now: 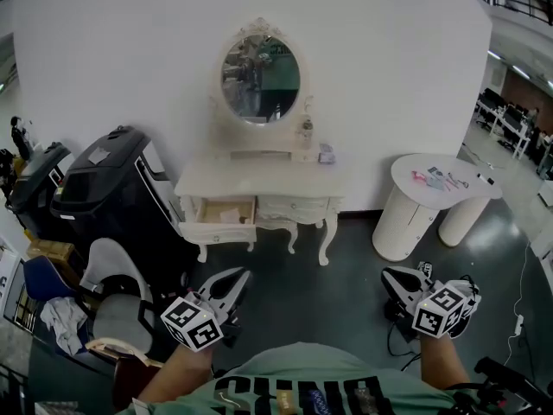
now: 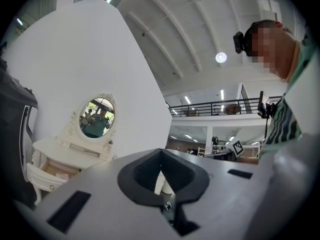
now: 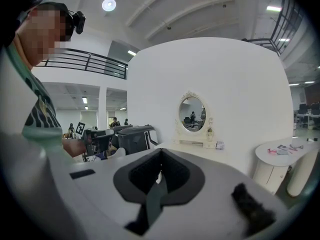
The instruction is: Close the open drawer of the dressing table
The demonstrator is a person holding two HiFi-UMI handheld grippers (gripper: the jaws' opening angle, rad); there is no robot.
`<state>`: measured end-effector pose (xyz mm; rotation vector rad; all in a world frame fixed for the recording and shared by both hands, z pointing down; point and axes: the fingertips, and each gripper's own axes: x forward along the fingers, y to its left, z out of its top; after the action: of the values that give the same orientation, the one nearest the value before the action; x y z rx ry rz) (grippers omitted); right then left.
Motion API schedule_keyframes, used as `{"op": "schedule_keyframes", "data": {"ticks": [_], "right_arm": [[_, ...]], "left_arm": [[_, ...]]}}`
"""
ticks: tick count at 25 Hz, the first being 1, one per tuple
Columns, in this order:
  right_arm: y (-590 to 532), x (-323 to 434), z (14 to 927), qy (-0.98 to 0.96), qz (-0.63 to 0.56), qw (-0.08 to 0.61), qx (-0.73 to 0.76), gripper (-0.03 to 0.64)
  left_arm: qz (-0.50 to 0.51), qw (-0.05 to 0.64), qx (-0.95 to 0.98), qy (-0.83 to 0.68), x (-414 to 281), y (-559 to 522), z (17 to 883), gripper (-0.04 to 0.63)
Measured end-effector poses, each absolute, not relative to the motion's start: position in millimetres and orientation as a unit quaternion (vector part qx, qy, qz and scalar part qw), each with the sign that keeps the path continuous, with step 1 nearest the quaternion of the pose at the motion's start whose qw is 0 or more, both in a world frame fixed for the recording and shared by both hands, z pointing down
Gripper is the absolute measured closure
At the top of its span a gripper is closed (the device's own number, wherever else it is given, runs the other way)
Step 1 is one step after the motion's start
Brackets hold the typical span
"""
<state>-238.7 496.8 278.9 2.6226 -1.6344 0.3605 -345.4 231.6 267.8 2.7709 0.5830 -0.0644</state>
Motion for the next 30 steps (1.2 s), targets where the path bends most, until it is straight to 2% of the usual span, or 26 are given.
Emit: {"op": "schedule_keyframes", "data": {"ticks": [12, 30], "right_arm": [[469.7, -218.1, 295.2, -0.513, 0.132, 0.014, 0.848, 0.606], [287.2, -152.4, 275.8, -0.469, 0.127, 0.024, 0.873, 0.606]], "left_arm": [[-0.02, 0.17, 0.957, 0.235, -307.7, 211.4, 276.7, 0.586], [-0.023, 0.174, 0.939, 0.295, -214.0, 25.8, 259.4, 0.586]]}}
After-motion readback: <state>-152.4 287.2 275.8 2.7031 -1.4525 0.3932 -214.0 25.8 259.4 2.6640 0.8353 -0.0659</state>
